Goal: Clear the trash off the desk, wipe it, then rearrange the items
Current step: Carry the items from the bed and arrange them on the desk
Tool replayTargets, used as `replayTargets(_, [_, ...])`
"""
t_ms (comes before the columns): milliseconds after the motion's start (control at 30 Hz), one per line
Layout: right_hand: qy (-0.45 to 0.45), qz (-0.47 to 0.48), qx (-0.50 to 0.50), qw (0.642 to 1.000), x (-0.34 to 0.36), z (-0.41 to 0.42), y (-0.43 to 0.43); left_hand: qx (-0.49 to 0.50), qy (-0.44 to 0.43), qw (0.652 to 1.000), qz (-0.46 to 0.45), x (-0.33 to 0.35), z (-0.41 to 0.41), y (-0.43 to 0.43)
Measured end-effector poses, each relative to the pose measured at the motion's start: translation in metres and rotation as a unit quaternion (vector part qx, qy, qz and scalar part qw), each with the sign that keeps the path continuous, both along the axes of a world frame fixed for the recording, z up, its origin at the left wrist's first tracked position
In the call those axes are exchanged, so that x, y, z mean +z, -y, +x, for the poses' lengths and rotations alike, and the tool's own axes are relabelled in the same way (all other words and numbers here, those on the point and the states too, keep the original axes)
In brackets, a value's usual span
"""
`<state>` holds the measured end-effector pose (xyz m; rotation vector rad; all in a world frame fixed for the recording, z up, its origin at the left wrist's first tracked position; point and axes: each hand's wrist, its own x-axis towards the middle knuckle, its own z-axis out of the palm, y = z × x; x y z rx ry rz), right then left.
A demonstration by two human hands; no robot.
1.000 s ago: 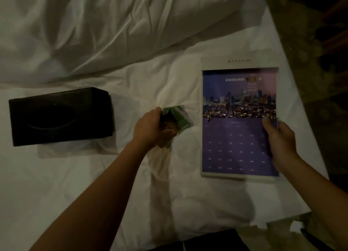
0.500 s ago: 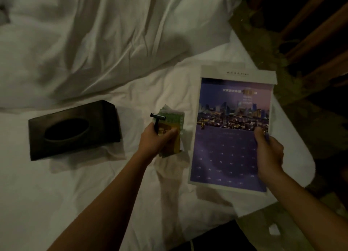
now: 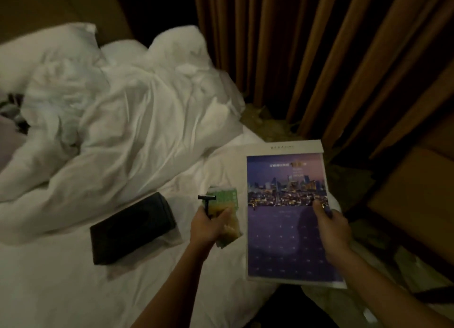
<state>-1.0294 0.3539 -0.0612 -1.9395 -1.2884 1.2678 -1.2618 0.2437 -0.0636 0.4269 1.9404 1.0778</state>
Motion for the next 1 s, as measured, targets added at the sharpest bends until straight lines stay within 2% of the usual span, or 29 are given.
replayTargets(200, [-0.08, 0.01, -0.106, 0.991, 0.066, 0.065, 0.049, -0.082, -0.045, 0.994, 0.052, 0.059, 0.039, -0.012])
replayTargets(467, [-0.084, 0.069, -0.246, 0.963, 0.113, 0.18, 0.103, -0.25, -0.057, 0.964, 0.072, 0.099, 0.144, -0.044])
replayTargets(600, [-0.116, 0.08, -0.32, 0.937, 0.13, 0.252, 0.124, -0.338, -0.04, 0.936, 0.092, 0.116, 0.226, -0.064])
replayTargets(800, [-0.087, 0.112, -0.447, 0.883, 0.136, 0.387, 0.172, -0.449, 0.014, 0.89, 0.076, 0.123, 0.395, -0.092])
replayTargets(1000, [-0.078, 0.118, -0.559, 0.817, 0.131, 0.504, 0.224, -0.557, 0.073, 0.825, 0.065, 0.135, 0.56, -0.083])
